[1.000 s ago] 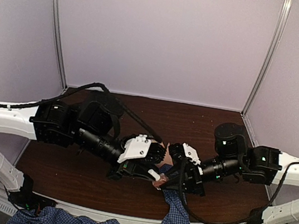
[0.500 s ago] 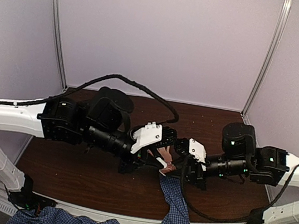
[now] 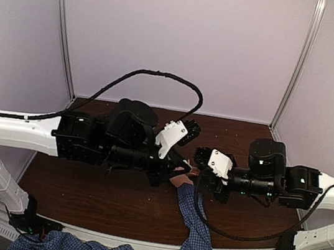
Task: Paint the nails
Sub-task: Unscrew the cap of the nail polish bottle.
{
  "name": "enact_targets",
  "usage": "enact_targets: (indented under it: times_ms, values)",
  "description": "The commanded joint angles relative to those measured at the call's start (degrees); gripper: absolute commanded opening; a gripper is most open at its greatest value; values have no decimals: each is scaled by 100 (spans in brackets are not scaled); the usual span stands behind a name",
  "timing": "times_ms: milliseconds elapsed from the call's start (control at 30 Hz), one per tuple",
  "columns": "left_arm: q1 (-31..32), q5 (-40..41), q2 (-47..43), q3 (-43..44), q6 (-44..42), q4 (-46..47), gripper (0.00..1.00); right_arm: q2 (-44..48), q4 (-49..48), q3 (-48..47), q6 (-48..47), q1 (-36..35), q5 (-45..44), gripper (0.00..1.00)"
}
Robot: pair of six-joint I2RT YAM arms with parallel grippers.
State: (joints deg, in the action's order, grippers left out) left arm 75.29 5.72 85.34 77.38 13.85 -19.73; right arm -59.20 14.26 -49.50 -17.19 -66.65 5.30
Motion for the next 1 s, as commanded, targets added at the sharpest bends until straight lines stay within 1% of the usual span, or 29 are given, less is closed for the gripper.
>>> enact_targets:
  times_ms: [0, 100, 200, 267, 367, 433, 500, 567, 600, 667, 733, 833, 900, 967]
  values:
    - [14, 1078, 160, 43, 940, 390, 0, -59, -605, -13, 176, -134, -901, 0]
    - [17, 1371, 187, 18, 1286, 325, 0, -103, -645, -8, 141, -168, -1108, 0]
    - [21, 1395, 182, -44, 1531, 369, 0, -154, -652, -16, 140, -175, -1242, 0]
    - [20, 1340, 163, -65, 1591, 398, 0, -240, -619, -52, 218, -173, -1353, 0]
    - [0, 1395, 56, -70, 1544, 332, 0, -325, -544, -95, 353, -173, -1282, 0]
    - [-77, 1252, -88, -137, 1530, 369, 9, -372, -490, -102, 465, -165, -1277, 0]
    - [-180, 863, -272, -277, 1449, 541, 21, -424, -444, -117, 593, -164, -1300, 0]
    - [-243, 518, -472, -404, 1231, 654, 39, -526, -294, -224, 800, -141, -1333, 0]
    - [-257, 435, -566, -442, 1125, 655, 46, -582, -206, -261, 925, -138, -1324, 0]
    - [-305, 317, -805, -494, 943, 563, 56, -601, -150, -267, 1192, -129, -1320, 0]
    - [-367, 309, -1016, -536, 854, 433, 62, -570, -227, -220, 1521, -124, -1403, 0]
    - [-577, 165, -1338, -707, 818, 364, 67, -548, -191, -232, 1862, -120, -1450, 6]
    - [-743, -82, -1547, -859, 775, 393, 70, -563, -109, -264, 1921, -115, -1453, 6]
    - [-847, -383, -1701, -971, 540, 384, 71, -579, -22, -317, 1836, -111, -1239, 4]
